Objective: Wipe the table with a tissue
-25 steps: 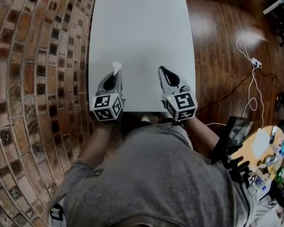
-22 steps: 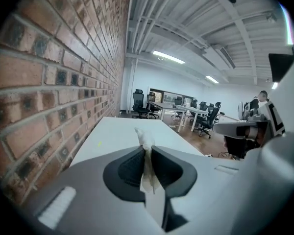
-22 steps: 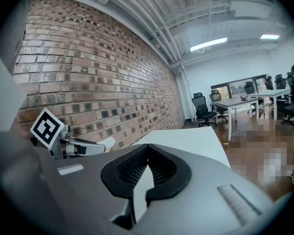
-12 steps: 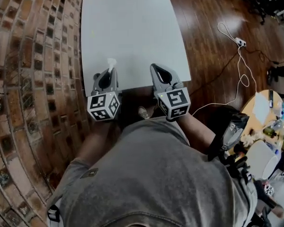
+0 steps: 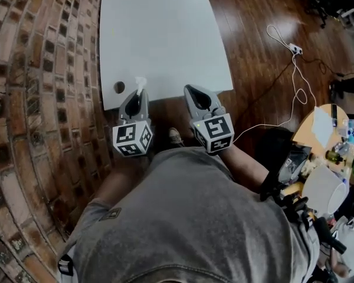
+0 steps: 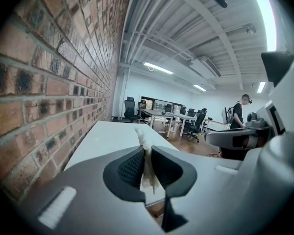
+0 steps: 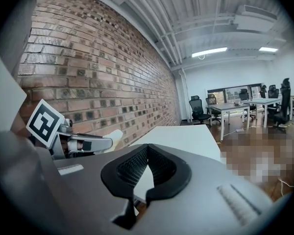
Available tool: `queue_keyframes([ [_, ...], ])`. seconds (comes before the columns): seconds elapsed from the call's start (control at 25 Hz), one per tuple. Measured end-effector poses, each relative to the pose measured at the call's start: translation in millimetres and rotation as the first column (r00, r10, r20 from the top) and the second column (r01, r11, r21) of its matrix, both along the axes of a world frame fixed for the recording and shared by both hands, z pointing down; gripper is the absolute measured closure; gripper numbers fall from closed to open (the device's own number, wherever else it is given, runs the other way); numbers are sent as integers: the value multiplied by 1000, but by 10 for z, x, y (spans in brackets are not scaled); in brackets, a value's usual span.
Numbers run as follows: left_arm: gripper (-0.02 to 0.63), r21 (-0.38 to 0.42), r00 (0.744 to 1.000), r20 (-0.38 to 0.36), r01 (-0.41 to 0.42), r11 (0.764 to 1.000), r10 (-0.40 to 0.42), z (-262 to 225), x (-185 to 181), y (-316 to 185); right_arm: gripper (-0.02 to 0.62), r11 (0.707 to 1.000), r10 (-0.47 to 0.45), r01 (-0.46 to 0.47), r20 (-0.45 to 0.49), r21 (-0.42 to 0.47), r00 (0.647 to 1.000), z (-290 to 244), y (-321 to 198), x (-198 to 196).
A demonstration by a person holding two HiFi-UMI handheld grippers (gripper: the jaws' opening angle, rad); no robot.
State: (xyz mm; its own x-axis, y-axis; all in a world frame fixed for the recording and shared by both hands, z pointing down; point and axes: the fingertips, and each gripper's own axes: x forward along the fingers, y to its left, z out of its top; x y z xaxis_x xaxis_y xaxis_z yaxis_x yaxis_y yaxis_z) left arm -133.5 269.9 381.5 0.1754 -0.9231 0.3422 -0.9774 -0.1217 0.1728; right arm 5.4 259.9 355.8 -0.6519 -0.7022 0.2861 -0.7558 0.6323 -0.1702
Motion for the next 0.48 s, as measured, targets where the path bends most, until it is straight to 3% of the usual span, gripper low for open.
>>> queue_keyframes([
  [0.28, 574, 42, 998, 63, -9, 999, 7, 44, 243, 137, 581, 1000, 6, -6, 2, 9, 1000, 18, 57, 250],
  [0.48, 574, 42, 997, 62, -40, 998, 37, 23, 396, 156, 581, 1000, 16, -16, 4, 14, 1000, 4, 87, 364],
])
